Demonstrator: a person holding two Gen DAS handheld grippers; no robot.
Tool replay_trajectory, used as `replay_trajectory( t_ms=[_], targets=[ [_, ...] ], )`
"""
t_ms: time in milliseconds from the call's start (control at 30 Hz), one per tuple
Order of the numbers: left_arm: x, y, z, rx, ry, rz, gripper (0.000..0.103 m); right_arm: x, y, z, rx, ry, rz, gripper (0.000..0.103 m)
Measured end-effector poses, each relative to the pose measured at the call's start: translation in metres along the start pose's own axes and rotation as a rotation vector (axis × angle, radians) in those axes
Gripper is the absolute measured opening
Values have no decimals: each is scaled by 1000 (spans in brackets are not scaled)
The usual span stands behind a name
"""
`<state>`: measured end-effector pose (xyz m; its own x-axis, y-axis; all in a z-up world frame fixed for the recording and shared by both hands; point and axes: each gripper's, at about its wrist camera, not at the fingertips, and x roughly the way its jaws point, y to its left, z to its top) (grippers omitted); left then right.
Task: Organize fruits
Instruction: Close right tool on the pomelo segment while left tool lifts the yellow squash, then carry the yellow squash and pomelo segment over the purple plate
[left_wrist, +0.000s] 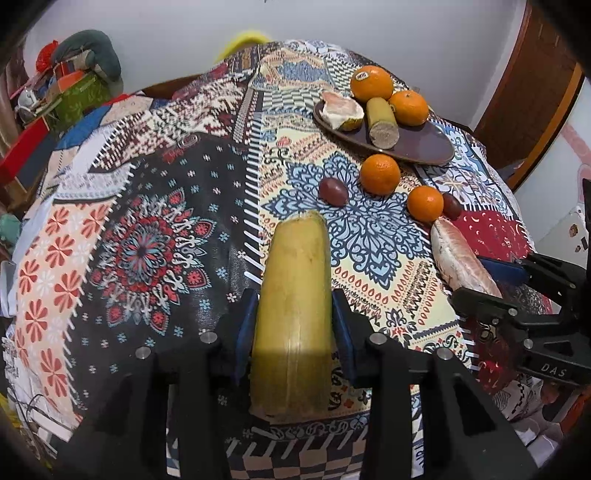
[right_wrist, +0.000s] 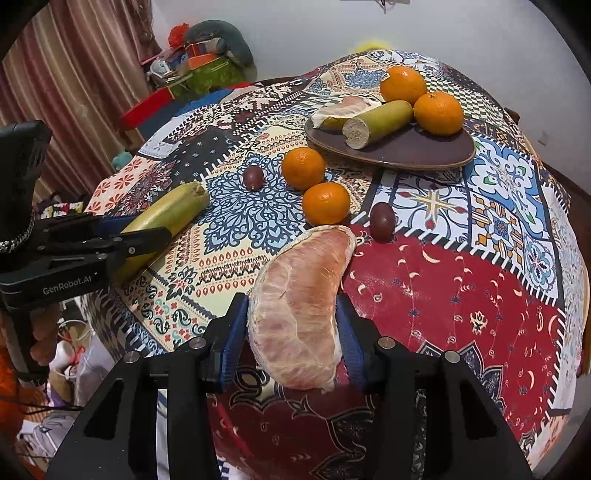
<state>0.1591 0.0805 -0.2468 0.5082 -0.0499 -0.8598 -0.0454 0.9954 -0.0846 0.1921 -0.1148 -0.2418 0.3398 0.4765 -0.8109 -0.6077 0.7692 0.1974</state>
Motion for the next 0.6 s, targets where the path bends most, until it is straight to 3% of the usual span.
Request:
replay_trajectory(
  t_ms=[600],
  targets=[
    [-12,-4,0,-35,-45,-36,38,-14,-8,-1,35,-51,5,42]
  ],
)
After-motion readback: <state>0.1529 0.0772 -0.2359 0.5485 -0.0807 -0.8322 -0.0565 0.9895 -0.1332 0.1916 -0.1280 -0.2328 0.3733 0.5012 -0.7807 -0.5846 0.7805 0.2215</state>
